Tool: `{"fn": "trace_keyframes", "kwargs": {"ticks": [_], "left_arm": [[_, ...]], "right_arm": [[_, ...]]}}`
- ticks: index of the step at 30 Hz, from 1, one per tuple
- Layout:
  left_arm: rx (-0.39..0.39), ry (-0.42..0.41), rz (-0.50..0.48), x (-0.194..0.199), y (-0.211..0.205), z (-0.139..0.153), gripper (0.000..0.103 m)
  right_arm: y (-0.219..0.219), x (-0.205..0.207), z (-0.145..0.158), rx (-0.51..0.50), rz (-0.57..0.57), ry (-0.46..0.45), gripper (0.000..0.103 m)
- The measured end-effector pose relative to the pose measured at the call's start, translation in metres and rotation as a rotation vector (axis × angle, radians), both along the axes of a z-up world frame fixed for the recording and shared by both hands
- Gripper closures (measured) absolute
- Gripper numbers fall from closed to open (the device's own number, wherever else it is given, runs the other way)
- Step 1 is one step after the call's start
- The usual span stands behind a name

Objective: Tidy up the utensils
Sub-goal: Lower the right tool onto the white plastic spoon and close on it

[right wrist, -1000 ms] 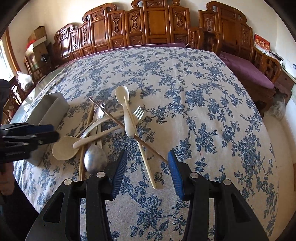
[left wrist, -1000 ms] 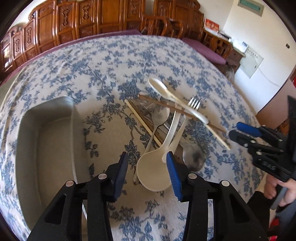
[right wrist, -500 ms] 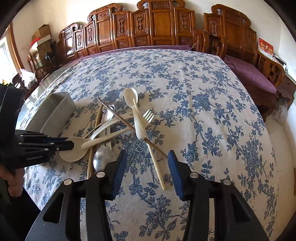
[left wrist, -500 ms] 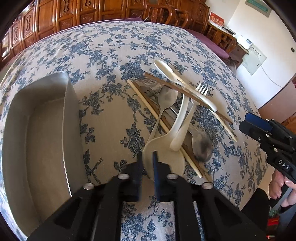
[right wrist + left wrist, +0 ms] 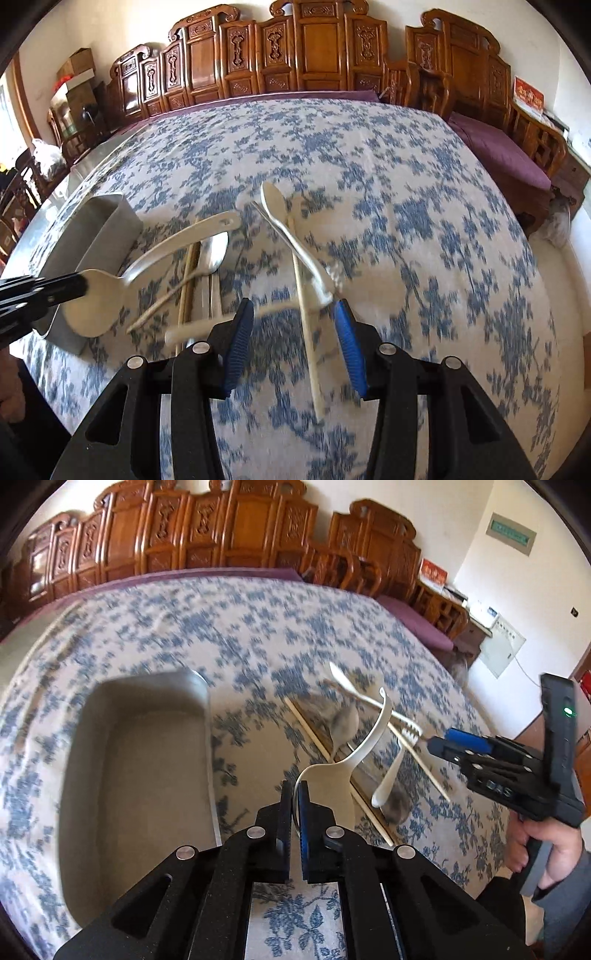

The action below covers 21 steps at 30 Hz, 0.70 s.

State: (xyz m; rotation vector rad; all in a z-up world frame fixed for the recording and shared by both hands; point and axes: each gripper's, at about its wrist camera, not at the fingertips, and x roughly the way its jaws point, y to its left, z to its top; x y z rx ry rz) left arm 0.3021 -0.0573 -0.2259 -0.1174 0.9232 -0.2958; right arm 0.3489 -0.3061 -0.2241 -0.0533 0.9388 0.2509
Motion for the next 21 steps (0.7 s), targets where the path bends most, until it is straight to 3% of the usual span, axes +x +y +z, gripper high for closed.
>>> {"fn": "trace_keyframes", "kwargs": {"ticks": [3, 11, 17, 21], "left_arm": [[-0.016, -0.025, 0.016, -0.001, 0.011, 0.01, 0.101], [-0.023, -0.042, 0.056, 0.001, 0.032, 0.015, 0.101], [-0.017, -0.053, 0.069, 0.0, 0.036, 0.017, 0.101], [-0.007, -0.063, 0.071, -0.001, 0.035, 0.018, 0.101]], "right_arm": [[0.003, 0.02, 0.004, -0.01, 0.001, -0.011, 0.055], [0.012, 0.068, -0.015, -0.06, 0.025, 0.043, 0.069], [0.034, 0.086, -0.024, -0.069, 0.078, 0.075, 0.082], [0.046, 0.09, -0.029, -0.072, 0.115, 0.087, 0.086]]}}
